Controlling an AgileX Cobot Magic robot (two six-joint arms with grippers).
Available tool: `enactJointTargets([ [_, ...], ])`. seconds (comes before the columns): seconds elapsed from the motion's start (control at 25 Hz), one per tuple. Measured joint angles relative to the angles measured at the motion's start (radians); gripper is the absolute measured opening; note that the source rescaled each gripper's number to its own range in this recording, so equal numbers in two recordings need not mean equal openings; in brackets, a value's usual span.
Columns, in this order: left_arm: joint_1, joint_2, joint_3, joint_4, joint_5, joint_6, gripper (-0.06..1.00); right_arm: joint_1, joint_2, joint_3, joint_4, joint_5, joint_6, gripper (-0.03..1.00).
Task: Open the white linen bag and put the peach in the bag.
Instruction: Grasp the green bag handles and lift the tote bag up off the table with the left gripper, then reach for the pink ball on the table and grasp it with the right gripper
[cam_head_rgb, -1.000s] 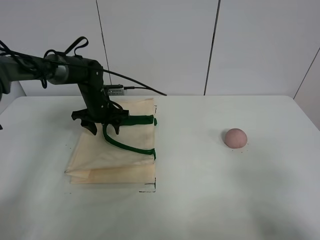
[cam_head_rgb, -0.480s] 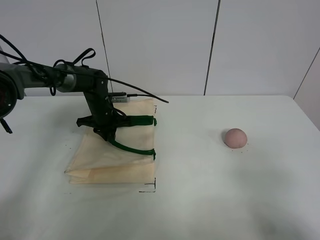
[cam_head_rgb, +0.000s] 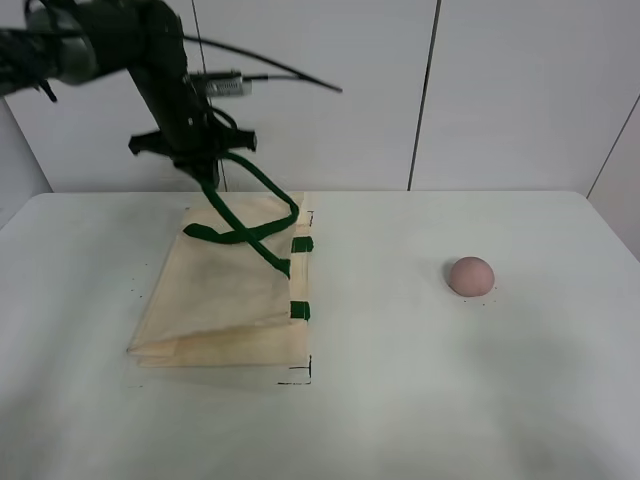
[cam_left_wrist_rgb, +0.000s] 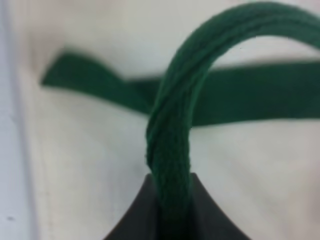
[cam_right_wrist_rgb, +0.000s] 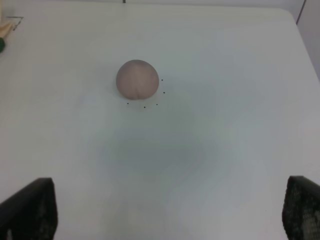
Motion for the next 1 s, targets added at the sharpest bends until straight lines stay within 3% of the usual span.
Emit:
enactJointTargets([
  [0.16,-0.003,-0.065,-0.179,-0.001,0.124,0.063,0.0,0.0,0.0,0.0,0.0,0.0,0.0,1.0],
  [0.28,-0.007,-0.108,-0.235,-0.013,0.125,0.076,0.0,0.0,0.0,0.0,0.0,0.0,0.0,1.0],
  [0.52,-0.031,-0.171,-0.24,-0.082,0.125,0.103,0.0,0.0,0.0,0.0,0.015,0.0,0.0,1.0],
  [0.8,-0.083,-0.171,-0.24,-0.092,0.125,0.109,0.0,0.0,0.008,0.0,0.017,0.0,0.0,1.0],
  [1.0,-0.091,-0.173,-0.24,-0.092,0.125,0.11,0.0,0.0,0.215,-0.033,0.04,-0.069,-0.003,1.0],
])
